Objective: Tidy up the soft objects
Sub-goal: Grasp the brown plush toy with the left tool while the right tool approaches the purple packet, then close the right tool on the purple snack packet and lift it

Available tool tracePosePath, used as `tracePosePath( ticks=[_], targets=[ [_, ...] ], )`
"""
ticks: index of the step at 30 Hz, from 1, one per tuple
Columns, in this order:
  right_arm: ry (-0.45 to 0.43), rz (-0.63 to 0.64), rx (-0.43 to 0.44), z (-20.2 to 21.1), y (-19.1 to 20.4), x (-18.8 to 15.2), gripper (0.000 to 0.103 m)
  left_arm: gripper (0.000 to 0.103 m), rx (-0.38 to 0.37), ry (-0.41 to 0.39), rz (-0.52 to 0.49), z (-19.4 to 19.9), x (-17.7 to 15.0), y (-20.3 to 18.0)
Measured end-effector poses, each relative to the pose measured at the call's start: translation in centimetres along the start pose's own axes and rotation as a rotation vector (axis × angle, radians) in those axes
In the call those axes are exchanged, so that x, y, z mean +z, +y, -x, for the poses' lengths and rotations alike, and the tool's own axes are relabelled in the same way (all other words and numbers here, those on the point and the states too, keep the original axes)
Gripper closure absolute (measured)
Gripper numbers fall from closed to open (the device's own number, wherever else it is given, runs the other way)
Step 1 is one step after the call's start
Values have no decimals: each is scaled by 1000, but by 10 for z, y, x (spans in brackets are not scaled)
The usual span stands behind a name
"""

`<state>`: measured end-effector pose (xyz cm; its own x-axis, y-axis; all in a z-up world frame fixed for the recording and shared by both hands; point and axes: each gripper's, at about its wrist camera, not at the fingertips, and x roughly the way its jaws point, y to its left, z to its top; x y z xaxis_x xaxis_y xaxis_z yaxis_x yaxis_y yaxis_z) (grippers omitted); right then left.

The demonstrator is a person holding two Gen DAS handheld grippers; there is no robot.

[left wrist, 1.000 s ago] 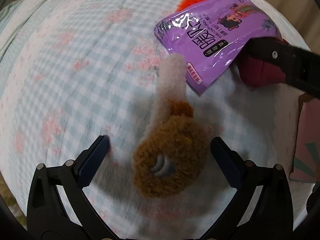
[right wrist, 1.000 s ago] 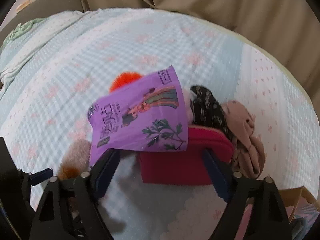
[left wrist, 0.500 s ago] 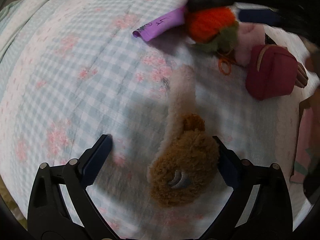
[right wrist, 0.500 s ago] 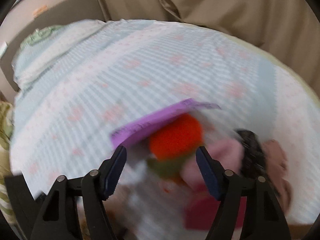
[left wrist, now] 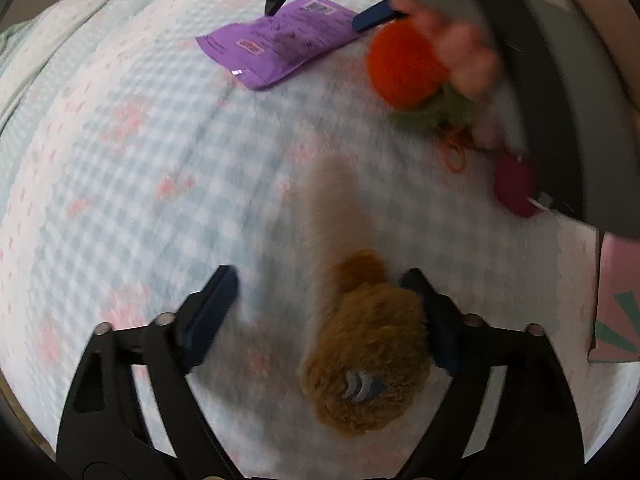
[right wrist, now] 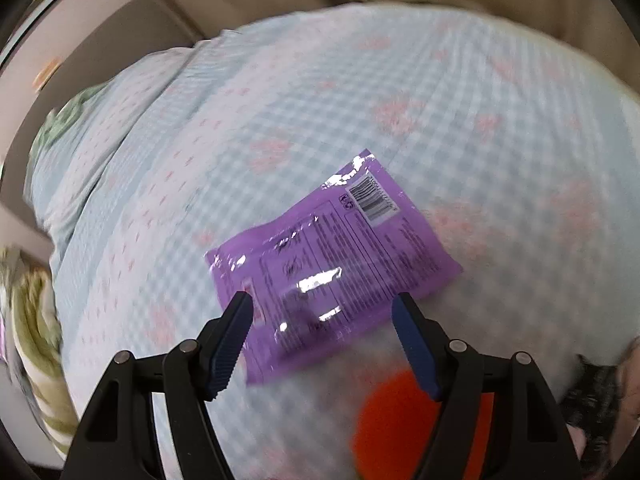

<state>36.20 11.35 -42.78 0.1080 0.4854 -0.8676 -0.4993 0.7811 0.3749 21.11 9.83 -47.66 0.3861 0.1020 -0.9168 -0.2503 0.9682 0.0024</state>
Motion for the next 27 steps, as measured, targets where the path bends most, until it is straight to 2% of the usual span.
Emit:
tracePosePath(
  ticks=[2,5,8,11,13,14,15,18,21,25,27],
  targets=[
    [29,-24,-45,-12,5,10,35,33,0,-8,-13,-1,6,2],
    [71,-31,-181,-25,19,25,35,44,-4,-18,-43,-9,8,8],
    [132,-52,-273,-38,31,36,33,52,-24,-14,-39,-8,13,13],
    [151,-103,-241,-35,34,43,33,62,-53,-13,-17,-4,15,23],
    [151,-159,-255,-31,30,41,33,66,-70,-10,-4,-1,17,33],
    [162,-181,-251,-32,28,41,30,67,-72,-4,1,0,17,38],
    [176,-203,-239,-34,26,39,21,68,-79,1,7,0,17,44],
    [179,-247,-233,-35,26,39,12,69,-90,3,18,1,21,63],
    [253,-296,-216,-49,30,47,12,69,-88,-2,37,2,26,84],
    [316,-430,-275,-61,18,52,12,69,-74,-5,77,7,34,110],
    [326,-474,-291,-69,17,56,2,69,-63,-7,104,8,38,128]
  ],
)
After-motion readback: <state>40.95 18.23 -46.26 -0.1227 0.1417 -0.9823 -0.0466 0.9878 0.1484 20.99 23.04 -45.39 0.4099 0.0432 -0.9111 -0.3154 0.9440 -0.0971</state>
